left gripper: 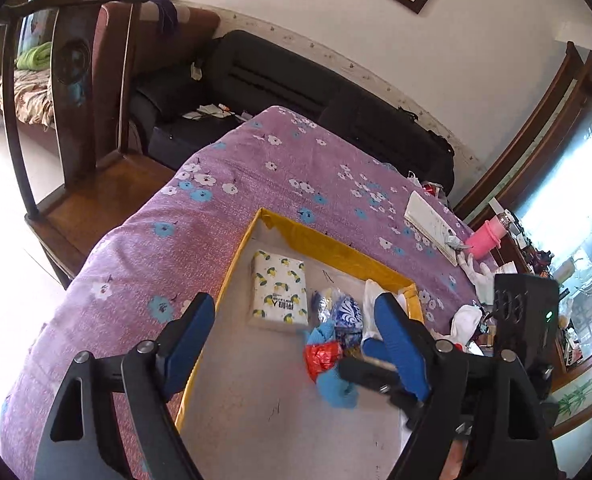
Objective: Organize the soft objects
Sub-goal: 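Place the tissue pack and blue towel into the yellow tray, release both, then grasp the red-labelled wet-wipe pack with the left gripper while the right grasps the red bag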
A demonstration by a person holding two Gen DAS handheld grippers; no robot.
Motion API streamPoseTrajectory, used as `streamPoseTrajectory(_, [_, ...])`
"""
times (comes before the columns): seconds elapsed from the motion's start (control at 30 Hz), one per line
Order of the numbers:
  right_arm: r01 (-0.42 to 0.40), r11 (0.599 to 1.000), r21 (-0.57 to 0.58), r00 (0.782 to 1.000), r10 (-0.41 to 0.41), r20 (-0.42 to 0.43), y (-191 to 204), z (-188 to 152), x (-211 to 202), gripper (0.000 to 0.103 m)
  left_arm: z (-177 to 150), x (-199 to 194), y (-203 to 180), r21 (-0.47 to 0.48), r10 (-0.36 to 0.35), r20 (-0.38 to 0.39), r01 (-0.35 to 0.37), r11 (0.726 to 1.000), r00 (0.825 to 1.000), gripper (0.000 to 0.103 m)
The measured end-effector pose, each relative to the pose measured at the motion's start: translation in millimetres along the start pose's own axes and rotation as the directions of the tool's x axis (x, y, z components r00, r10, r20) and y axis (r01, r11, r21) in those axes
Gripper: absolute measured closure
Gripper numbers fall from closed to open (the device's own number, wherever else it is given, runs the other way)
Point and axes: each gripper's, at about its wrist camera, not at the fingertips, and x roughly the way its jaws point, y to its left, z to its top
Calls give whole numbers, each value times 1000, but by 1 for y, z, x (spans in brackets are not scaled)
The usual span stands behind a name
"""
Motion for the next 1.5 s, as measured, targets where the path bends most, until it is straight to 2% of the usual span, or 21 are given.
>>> streamPoseTrajectory(0.13, [23,999,35,997,-25,71,-14,-8,-44,41,-12,-12,-12,28,-10,7,10,1000,1000,21])
streamPoseTrajectory(0.27, [90,992,93,982,-104,159,-48,-36,-110,36,-28,-22,-41,107,-30,2,29,994,1000,20])
streamPoseTrajectory(0.33, [149,980,132,964,-174,201,-68,-53,-143,33,-37,-25,-56,153,-28,0,27,988,1000,18])
streamPoseTrajectory(0.43, [250,942,225,920,-303,247,-110,-88,-192,27,-51,-23,-85,220,-48,-30,53,974,998,18])
streamPoseTrajectory(0.57, [291,882,371,887,-394,242,-164,-138,-237,27,-72,-9,-127,286,-71,-90,94,954,993,18])
streamPoseTrajectory(0.63, [293,858,423,878,-416,236,-184,-161,-248,27,-85,0,-150,321,-80,-128,118,940,988,18])
streamPoseTrajectory(0.7, [262,855,446,888,-396,236,-193,-173,-251,27,-97,12,-172,357,-80,-164,135,924,983,18])
streamPoseTrajectory(0.8, [215,877,429,914,-336,229,-194,-179,-243,27,-112,37,-203,410,-68,-209,150,900,976,18])
streamPoseTrajectory(0.9, [213,912,350,928,-302,220,-180,-175,-228,27,-118,65,-218,444,-1,-238,109,889,971,18])
streamPoseTrajectory(1.03, [250,929,274,910,-322,261,-166,-176,-222,27,-124,94,-232,504,82,-250,58,862,965,18])
streamPoseTrajectory(1.17, [252,920,300,884,-345,316,-177,-182,-231,27,-125,126,-243,585,149,-263,34,811,953,19])
streamPoseTrajectory(1.23, [240,914,326,874,-350,338,-184,-185,-236,27,-121,143,-244,592,175,-276,24,805,945,19])
streamPoseTrajectory(1.33, [235,907,350,865,-359,350,-192,-190,-245,27,-113,163,-245,577,195,-305,18,817,932,19])
streamPoseTrajectory(1.43, [238,899,368,859,-372,353,-199,-192,-253,26,-116,175,-253,613,236,-304,0,790,923,19])
streamPoseTrajectory(1.47, [242,893,379,854,-381,354,-203,-193,-257,26,-120,178,-255,628,251,-304,-5,778,919,21])
streamPoseTrajectory(1.5, [243,888,391,849,-390,357,-206,-195,-261,26,-123,179,-257,640,263,-300,-11,768,917,40])
